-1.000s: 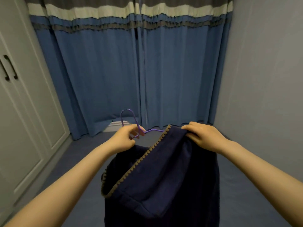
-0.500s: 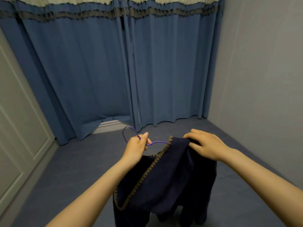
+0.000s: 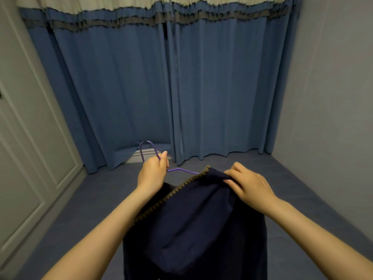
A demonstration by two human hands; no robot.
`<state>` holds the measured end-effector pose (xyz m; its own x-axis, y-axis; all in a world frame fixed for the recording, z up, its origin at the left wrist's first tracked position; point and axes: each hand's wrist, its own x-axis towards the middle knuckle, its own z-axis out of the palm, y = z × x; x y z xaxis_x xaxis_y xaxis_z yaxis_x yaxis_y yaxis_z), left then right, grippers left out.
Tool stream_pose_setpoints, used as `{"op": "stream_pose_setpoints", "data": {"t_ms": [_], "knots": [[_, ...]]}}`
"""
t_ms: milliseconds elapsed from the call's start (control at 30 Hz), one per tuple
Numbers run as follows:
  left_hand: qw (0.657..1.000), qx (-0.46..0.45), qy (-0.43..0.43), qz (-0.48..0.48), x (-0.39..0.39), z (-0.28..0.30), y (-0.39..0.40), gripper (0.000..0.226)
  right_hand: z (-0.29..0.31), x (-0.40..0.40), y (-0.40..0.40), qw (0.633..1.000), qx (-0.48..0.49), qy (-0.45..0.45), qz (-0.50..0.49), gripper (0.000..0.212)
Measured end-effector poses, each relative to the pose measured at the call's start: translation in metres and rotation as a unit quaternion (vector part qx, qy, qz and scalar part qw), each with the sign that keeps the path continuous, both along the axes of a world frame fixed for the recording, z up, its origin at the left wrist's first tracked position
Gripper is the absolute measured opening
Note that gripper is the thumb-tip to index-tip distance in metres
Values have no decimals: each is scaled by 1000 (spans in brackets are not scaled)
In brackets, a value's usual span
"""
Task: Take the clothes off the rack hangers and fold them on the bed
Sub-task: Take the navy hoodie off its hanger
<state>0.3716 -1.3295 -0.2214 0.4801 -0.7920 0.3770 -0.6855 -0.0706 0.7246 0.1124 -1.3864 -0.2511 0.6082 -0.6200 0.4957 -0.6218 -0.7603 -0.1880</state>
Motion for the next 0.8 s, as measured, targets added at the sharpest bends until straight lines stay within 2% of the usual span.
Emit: {"op": "stream_pose_setpoints", "data": {"t_ms": [133, 233, 400, 533, 600, 667, 700, 767, 800], "knots": [[998, -19, 28, 54, 3, -14, 3, 47, -6, -8, -7, 996, -51, -76, 24, 30], [992, -56, 79, 85, 5, -27, 9, 47, -12, -17, -11, 988, -55, -140, 23, 28], [981, -71, 120, 136, 4, -42, 14, 46, -26, -6, -9, 972, -3, -232, 25, 31], [976, -96, 137, 141, 7, -45, 24, 46, -32, 3, 1, 941, 91, -325, 11, 18], [973, -131, 147, 121, -3, -53, 31, 45, -32, 9, 7, 881, 200, -427, -20, 26], [959, -155, 198, 132, -8, -64, 37, 44, -32, 14, 9, 790, 317, -522, -51, 26], [933, -169, 270, 167, -3, -69, 40, 44, -34, 14, 8, 743, 363, -557, -74, 24], [840, -209, 446, 227, 16, -73, 47, 41, -41, 9, 4, 651, 428, -614, -125, 19], [809, -222, 494, 231, 25, -76, 50, 39, -46, 8, 3, 630, 444, -620, -145, 22]]}}
